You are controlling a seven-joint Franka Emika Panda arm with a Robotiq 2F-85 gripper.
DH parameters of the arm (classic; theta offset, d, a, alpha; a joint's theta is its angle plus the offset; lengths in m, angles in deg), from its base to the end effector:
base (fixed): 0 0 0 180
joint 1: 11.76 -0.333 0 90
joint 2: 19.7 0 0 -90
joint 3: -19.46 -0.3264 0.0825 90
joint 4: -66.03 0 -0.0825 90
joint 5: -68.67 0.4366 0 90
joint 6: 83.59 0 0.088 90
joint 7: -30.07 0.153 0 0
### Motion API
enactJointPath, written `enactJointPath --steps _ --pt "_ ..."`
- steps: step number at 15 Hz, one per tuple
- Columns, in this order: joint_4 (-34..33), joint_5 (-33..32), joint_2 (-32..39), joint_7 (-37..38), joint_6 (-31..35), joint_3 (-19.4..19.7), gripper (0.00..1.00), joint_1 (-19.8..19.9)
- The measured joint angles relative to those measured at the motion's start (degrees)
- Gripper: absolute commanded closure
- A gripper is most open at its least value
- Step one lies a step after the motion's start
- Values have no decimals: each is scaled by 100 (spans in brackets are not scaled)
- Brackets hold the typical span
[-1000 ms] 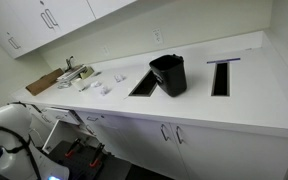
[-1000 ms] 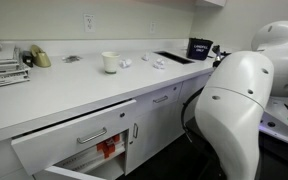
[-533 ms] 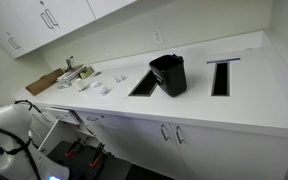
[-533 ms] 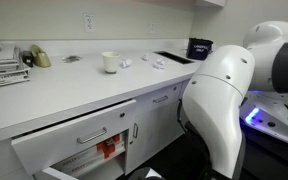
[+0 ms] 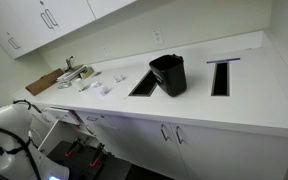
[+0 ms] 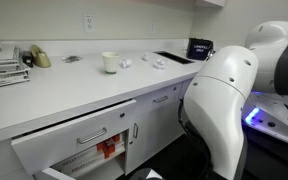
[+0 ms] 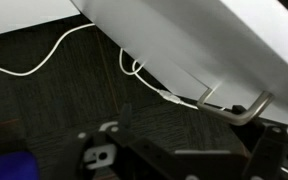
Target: Open the third cabinet door from the left
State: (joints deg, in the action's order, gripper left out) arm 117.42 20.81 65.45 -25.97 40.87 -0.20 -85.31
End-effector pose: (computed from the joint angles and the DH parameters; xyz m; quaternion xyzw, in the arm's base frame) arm 0.0969 0.7677 -0.1208 0.1406 0.9775 -0.0220 0.1558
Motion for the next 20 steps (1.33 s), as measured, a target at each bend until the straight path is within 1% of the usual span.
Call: enactJointPath --steps 3,8,12,14,16,18,19,20 --pt "6 0 -11 539 795 -52 0 46" --pt "265 0 -147 1875 1916 -81 0 223" --pt "686 -157 -422 2734 3463 2 0 538" --pt "865 -324 -559 3224 4325 161 0 670" --pt "984 -460 -689 3833 5076 476 0 699" --pt "1086 -531 -831 4352 5587 811 0 674" --pt "1176 -554 -919 4508 5772 916 0 670" --pt "1318 -593 -1028 4534 5908 941 0 686"
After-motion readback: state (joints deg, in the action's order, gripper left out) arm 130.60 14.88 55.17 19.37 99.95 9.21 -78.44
